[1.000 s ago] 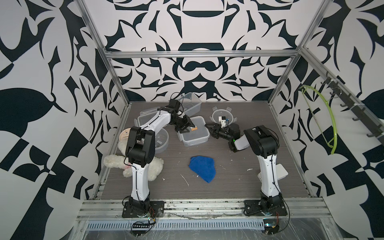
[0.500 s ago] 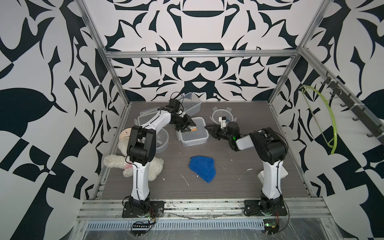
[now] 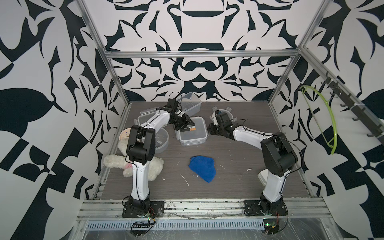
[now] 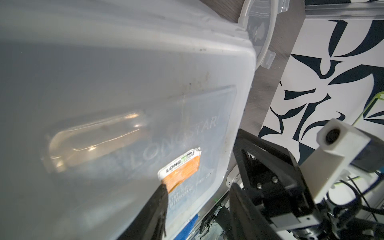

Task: Wipe the insides of the lunch boxes
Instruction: Open the fastener of the lunch box, then open the lid of the lunch box.

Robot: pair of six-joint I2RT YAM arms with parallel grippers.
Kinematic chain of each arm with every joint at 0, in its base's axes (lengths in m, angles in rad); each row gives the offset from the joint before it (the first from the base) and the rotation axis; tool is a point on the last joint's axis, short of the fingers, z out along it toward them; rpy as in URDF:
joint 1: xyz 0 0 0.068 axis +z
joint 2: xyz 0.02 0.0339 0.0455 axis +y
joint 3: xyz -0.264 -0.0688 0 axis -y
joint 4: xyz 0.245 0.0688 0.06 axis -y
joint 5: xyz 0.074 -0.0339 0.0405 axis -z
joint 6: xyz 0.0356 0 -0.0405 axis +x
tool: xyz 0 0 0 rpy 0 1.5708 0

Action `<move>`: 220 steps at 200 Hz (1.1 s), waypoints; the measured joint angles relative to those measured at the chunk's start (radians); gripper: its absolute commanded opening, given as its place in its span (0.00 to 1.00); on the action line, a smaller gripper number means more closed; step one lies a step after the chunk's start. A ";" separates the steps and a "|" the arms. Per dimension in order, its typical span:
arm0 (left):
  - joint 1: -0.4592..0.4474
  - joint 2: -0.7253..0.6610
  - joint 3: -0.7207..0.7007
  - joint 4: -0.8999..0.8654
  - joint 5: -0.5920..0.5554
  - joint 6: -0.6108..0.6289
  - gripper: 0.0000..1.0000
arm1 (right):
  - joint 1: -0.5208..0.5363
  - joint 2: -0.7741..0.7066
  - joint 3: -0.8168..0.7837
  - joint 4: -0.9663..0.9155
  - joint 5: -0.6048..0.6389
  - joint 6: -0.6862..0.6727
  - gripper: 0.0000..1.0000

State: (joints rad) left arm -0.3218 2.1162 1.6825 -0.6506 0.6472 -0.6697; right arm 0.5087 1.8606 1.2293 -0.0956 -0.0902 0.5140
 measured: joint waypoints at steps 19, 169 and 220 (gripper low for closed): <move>0.002 0.000 0.002 0.001 0.005 0.007 0.53 | -0.002 -0.040 -0.009 -0.061 -0.005 -0.041 0.54; 0.027 0.012 -0.008 0.026 0.092 0.012 0.53 | -0.217 0.241 -0.061 0.560 -0.684 0.303 0.68; 0.032 0.017 -0.012 0.035 0.113 0.004 0.53 | -0.192 0.320 -0.034 0.772 -0.756 0.484 0.40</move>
State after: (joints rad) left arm -0.2893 2.1334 1.6703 -0.6151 0.7601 -0.6659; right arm 0.3168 2.1803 1.1957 0.6769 -0.8459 0.9985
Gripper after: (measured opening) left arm 0.524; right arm 0.451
